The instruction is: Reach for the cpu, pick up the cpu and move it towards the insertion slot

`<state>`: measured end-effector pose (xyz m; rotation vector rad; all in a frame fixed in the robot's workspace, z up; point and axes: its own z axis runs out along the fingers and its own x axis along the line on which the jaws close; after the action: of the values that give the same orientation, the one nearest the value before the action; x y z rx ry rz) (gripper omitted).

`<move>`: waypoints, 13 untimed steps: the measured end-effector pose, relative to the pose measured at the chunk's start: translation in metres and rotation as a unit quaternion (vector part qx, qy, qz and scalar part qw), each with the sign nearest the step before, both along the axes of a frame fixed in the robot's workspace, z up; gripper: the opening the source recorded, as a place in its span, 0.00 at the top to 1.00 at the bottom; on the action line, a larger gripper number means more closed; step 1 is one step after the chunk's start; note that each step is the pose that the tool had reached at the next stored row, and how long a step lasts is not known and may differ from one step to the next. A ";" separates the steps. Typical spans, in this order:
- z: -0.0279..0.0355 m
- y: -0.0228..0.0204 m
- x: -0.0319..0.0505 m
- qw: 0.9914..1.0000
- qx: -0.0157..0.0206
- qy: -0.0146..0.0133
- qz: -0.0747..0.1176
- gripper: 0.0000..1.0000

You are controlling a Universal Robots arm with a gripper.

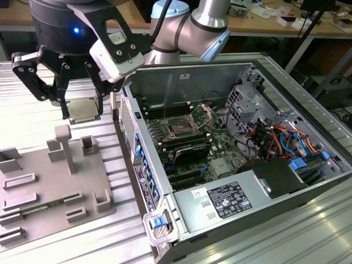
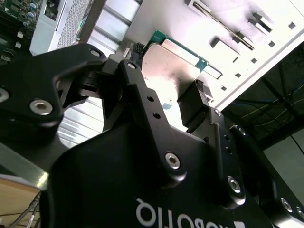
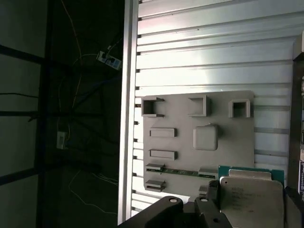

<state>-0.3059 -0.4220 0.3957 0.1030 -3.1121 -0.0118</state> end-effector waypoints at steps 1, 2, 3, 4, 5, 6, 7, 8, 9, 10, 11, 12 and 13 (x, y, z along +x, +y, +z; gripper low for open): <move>0.0001 0.0000 0.0022 1.000 0.000 0.000 0.000 0.45; 0.0000 0.0000 0.0034 1.000 0.000 0.000 0.000 0.45; 0.0000 0.0000 0.0045 1.000 0.000 0.000 0.000 0.45; 0.0000 0.0000 0.0057 1.000 0.000 0.000 0.000 0.45; 0.0000 0.0000 0.0081 1.000 0.000 0.000 0.000 0.45; 0.0000 0.0000 0.0094 1.000 0.000 0.000 0.000 0.45; 0.0000 0.0000 0.0108 1.000 0.000 0.000 0.000 0.45; 0.0000 0.0000 0.0143 1.000 0.000 0.000 0.000 0.45; 0.0000 0.0000 0.0167 1.000 0.000 0.000 0.000 0.45; 0.0000 0.0000 0.0196 1.000 0.000 0.000 0.000 0.45; 0.0000 0.0000 0.0209 1.000 0.000 0.000 0.000 0.45; 0.0000 0.0000 0.0222 1.000 0.000 0.000 0.000 0.45; 0.0000 0.0000 0.0237 1.000 0.000 0.000 0.000 0.45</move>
<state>-0.2823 -0.4220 0.3957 0.1030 -3.1121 -0.0118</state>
